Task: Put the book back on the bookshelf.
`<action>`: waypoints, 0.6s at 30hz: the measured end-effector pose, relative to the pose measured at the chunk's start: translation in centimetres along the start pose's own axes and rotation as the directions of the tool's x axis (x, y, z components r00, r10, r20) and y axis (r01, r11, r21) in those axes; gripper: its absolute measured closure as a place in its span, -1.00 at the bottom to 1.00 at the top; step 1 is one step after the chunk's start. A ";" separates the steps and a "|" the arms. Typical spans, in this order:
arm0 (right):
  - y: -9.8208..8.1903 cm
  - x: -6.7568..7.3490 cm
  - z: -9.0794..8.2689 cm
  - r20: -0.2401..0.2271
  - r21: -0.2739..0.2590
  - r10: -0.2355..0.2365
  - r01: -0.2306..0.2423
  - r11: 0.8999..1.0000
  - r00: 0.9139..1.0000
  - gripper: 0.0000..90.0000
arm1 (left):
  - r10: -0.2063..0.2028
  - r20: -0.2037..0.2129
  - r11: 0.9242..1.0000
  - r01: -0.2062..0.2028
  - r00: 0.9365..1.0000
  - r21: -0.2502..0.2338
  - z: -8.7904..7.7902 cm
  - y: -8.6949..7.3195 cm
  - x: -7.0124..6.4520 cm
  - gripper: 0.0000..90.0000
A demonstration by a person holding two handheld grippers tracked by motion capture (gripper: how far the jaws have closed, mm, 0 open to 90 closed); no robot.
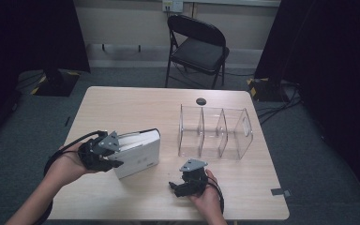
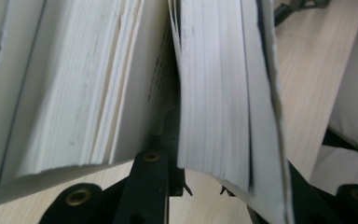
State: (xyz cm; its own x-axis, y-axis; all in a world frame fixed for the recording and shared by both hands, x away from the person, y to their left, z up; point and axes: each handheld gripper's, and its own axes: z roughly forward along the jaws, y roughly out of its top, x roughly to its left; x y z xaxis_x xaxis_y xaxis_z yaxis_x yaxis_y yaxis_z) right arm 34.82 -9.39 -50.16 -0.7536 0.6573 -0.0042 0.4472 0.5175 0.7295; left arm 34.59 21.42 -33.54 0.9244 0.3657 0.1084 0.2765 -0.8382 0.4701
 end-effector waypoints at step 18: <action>0.0 0.0 0.0 0.002 0.002 0.003 -0.003 1.000 1.000 -0.74 | -0.055 0.036 0.998 0.057 0.998 -0.033 -0.3 -0.9 0.0 0.65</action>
State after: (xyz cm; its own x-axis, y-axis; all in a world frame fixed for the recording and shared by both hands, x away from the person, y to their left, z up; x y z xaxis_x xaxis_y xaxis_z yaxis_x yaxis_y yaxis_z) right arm 34.78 -9.39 -50.14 -0.7513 0.6600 -0.0030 0.4509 0.5165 0.7279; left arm 34.31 22.28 -33.67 0.9165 0.3967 0.0505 0.3195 -0.8024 0.5041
